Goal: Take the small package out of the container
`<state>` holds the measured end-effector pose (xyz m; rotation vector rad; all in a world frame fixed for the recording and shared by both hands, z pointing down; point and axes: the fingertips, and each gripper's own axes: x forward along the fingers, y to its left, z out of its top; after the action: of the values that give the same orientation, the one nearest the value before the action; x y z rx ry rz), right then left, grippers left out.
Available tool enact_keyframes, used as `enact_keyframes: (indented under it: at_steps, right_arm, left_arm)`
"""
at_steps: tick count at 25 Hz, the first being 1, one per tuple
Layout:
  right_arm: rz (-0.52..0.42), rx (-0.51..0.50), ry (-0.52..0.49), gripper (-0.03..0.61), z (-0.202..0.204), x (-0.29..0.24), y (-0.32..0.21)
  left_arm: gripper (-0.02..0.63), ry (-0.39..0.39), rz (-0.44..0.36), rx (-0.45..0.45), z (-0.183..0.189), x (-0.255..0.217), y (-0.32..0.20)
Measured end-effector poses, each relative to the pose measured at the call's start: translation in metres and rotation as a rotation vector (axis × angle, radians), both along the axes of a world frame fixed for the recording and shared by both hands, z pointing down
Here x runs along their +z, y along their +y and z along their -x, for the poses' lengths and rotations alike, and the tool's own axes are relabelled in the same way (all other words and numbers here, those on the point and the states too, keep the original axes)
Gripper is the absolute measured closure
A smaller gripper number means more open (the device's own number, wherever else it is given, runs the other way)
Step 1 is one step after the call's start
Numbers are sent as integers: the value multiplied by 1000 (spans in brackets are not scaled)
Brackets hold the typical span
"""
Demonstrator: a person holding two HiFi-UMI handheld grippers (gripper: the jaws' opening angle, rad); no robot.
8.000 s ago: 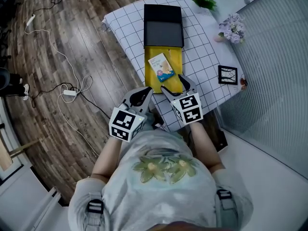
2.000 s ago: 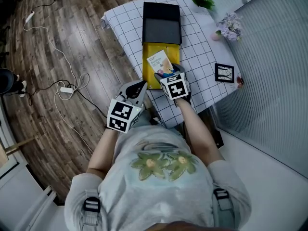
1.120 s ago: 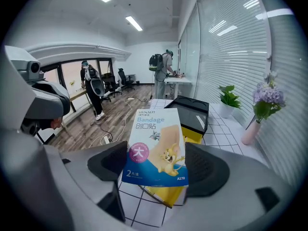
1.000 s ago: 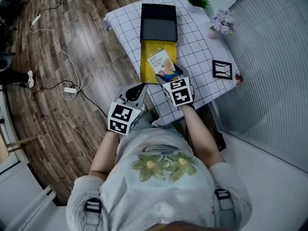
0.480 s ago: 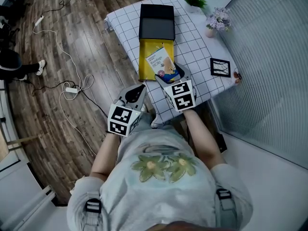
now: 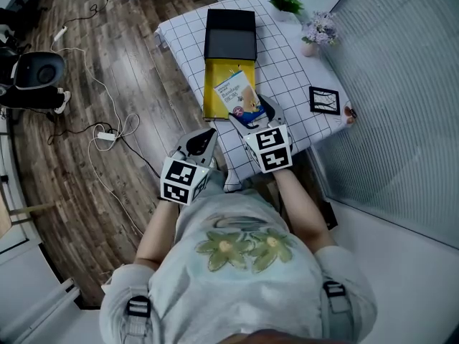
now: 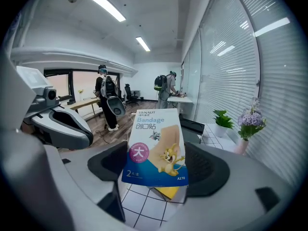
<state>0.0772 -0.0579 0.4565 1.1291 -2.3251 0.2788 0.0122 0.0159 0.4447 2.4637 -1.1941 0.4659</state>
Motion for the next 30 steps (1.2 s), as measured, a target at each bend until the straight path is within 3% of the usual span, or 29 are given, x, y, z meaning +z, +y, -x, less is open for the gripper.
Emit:
enact_keyframes:
  at_steps: [30]
  right_arm:
    - [-77,0,-56,224,-25,-29,30]
  left_arm:
    - [607,11,-13,-26,-29,-4,36]
